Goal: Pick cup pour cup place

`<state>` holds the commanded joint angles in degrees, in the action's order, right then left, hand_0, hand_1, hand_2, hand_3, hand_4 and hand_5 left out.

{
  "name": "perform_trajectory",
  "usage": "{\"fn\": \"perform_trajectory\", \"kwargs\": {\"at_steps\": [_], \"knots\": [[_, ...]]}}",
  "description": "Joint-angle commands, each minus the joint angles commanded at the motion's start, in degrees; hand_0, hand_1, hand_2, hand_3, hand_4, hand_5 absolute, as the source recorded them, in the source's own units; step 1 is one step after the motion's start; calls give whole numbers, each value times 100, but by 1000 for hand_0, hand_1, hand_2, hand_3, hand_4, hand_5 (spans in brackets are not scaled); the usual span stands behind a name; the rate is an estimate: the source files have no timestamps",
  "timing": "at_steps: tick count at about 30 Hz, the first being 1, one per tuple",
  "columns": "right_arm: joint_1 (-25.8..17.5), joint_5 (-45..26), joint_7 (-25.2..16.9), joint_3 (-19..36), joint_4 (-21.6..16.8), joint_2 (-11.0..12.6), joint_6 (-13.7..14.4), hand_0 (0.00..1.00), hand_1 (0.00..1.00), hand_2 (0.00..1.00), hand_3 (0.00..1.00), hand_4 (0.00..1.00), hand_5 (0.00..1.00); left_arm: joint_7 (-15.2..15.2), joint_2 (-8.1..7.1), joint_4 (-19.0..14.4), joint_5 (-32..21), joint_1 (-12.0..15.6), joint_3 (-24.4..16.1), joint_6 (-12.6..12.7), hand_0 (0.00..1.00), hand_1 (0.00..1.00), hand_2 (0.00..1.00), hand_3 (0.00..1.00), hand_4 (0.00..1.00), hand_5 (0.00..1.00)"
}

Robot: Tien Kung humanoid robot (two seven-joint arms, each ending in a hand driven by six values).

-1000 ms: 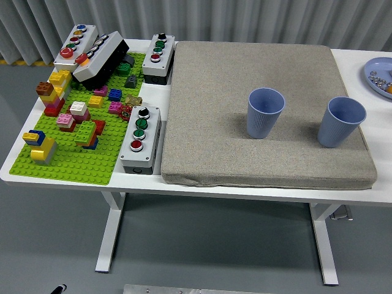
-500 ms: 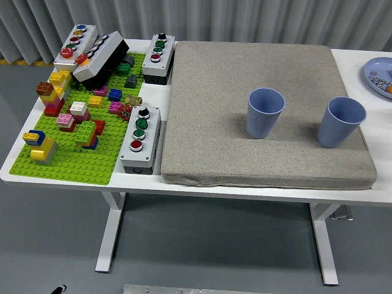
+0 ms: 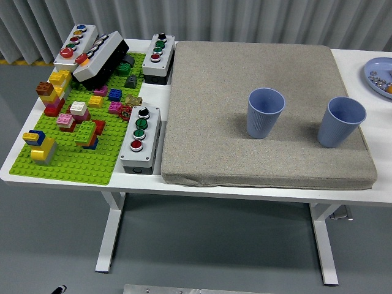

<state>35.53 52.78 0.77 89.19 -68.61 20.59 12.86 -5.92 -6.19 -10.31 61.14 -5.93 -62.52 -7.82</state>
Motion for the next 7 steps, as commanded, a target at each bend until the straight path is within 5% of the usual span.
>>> {"fn": "perform_trajectory", "kwargs": {"at_steps": [7], "knots": [[-17, -7, -4, -31, -1, -8, -3, 944, 849, 846, 850, 763, 998, 3, -4, 0, -6, 22, 21, -2, 827, 786, 860, 772, 592, 998]]}}
